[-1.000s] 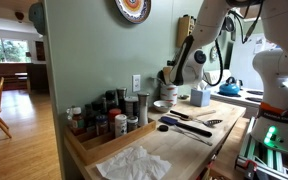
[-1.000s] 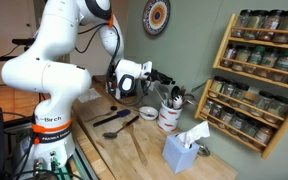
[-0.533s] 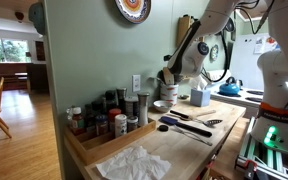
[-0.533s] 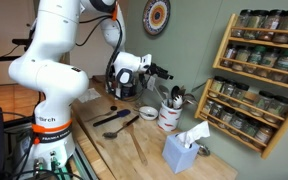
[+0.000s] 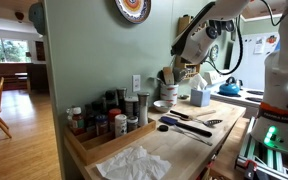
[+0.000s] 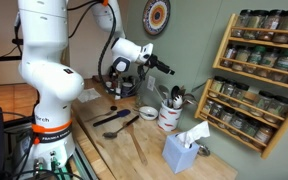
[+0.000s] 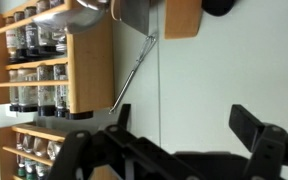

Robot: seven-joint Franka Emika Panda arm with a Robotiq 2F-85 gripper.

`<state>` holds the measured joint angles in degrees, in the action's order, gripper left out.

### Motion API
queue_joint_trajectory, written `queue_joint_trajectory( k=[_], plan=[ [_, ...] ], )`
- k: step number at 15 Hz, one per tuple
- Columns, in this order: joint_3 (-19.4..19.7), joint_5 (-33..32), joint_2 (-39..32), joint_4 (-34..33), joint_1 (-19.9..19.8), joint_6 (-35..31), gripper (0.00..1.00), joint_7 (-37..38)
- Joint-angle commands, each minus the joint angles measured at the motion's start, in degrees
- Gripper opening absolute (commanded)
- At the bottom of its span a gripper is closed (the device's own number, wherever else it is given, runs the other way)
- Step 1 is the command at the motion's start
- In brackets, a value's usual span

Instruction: Put the wooden spatula in the white bucket

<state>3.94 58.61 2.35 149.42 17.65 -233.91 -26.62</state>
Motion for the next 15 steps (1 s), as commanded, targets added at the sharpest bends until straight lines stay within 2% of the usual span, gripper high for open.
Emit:
queue_joint_trajectory(
  k=[1, 4, 6, 8, 11, 13, 15],
  plan=[
    [-1.3, 12.1, 12.0, 2.9, 0.1, 12.6, 1.00, -14.8],
    [-2.1, 23.8, 15.2, 3.1, -1.5, 20.2, 1.00, -28.2],
    [-1.6, 32.1, 16.8, 3.1, -1.0, 24.7, 1.00, -37.6],
    [-0.7, 40.8, 16.1, 3.0, 0.8, 26.3, 1.00, -47.0],
    [2.0, 52.9, 15.4, 2.9, 6.4, 25.2, 1.00, -60.8],
    [4.9, 60.9, 15.6, 2.2, 11.7, 22.6, 1.00, -69.7],
    [9.7, 68.8, 17.0, 1.4, 18.5, 20.1, 1.00, -78.5]
  ],
)
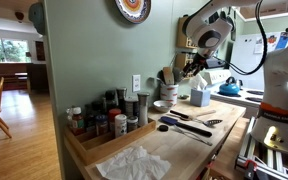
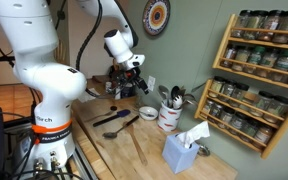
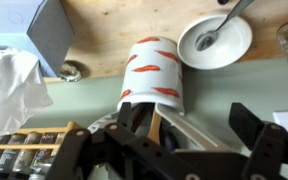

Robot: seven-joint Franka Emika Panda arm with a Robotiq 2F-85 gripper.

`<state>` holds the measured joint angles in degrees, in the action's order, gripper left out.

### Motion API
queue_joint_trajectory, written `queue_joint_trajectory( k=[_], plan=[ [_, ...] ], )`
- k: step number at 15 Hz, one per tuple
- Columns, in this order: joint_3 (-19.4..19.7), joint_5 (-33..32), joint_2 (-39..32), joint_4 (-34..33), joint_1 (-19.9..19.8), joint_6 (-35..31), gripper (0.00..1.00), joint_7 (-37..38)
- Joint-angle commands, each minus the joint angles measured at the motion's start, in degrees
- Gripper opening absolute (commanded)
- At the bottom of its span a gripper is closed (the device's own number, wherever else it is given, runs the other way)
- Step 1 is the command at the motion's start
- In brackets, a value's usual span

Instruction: Put the wooden spatula in the white bucket

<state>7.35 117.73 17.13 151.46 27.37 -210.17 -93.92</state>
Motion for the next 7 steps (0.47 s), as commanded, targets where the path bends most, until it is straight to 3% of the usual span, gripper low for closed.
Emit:
queue_joint_trajectory(
  k=[1, 2, 3, 4, 7],
  plan=[
    [9.4, 13.4, 2.9, -1.3, 12.4, -5.5, 1.00, -15.3],
    [12.2, 16.4, 3.9, -2.1, 15.5, -8.0, 1.00, -19.2],
    [6.8, 10.8, 0.8, -1.2, 9.7, -4.7, 1.00, -11.7],
    [7.9, 11.7, 1.1, -1.6, 11.2, -5.4, 1.00, -13.0],
    [7.5, 11.5, 1.0, -1.7, 10.5, -5.3, 1.00, -12.8]
  ],
)
